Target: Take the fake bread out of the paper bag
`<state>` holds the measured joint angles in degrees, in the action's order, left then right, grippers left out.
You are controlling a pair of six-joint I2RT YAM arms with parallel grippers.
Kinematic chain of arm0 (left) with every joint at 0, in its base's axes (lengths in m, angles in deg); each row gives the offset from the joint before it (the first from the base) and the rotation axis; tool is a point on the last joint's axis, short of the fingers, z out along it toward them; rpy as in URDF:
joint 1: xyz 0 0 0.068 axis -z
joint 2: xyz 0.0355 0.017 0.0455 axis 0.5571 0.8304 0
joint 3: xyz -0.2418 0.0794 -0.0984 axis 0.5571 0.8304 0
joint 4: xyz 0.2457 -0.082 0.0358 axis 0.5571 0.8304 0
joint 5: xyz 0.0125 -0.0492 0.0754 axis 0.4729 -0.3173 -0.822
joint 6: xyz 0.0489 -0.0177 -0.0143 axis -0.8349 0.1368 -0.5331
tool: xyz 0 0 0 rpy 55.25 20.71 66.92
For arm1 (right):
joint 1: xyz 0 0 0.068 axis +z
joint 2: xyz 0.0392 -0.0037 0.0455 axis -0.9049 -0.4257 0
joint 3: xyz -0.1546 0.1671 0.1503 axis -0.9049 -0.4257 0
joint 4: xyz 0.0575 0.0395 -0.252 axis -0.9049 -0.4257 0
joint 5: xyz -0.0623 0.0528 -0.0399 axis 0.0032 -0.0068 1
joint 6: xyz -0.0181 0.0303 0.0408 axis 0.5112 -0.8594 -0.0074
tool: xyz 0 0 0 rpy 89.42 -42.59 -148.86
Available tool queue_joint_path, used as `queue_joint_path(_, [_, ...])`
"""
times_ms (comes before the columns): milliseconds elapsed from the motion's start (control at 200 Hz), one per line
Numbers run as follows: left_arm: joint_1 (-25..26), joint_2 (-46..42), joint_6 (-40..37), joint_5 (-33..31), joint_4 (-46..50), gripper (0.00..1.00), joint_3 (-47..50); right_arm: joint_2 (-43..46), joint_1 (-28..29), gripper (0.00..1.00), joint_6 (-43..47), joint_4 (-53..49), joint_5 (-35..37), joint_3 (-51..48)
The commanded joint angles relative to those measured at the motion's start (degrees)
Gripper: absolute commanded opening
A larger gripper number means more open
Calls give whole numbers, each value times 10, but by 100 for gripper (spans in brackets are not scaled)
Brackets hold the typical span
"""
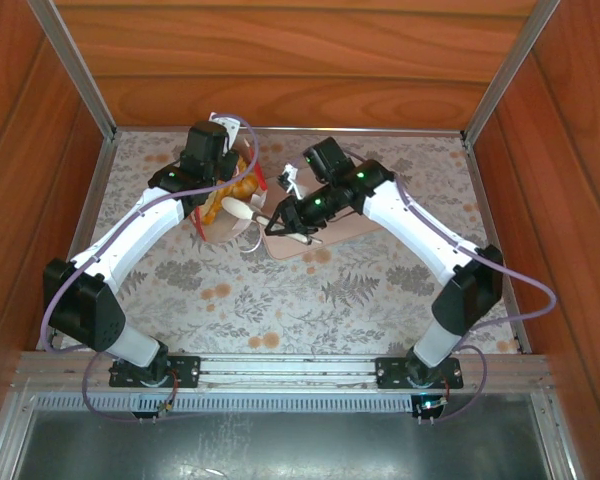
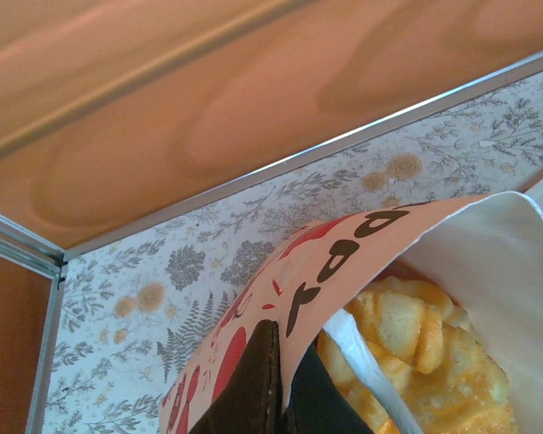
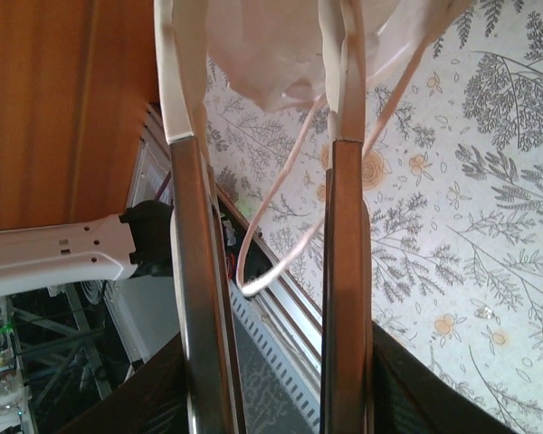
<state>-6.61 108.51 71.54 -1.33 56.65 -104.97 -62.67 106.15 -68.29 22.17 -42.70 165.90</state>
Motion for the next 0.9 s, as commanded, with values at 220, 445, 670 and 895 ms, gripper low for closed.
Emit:
queue_joint_path(220, [4,-23,14,15,-7,0,-3,-103,6,44,11,-65,-11,127])
queue_joint_path(445, [4,-23,16,23,-8,0,-1,-150,6,46,12,-70,8,182])
queue_joint_path(670, [4,-22,16,24,-8,0,-1,-185,7,48,9,-60,11,215])
queue_joint_path(895, [4,-25,16,23,-8,0,-3,-201,10,49,8,-51,28,237])
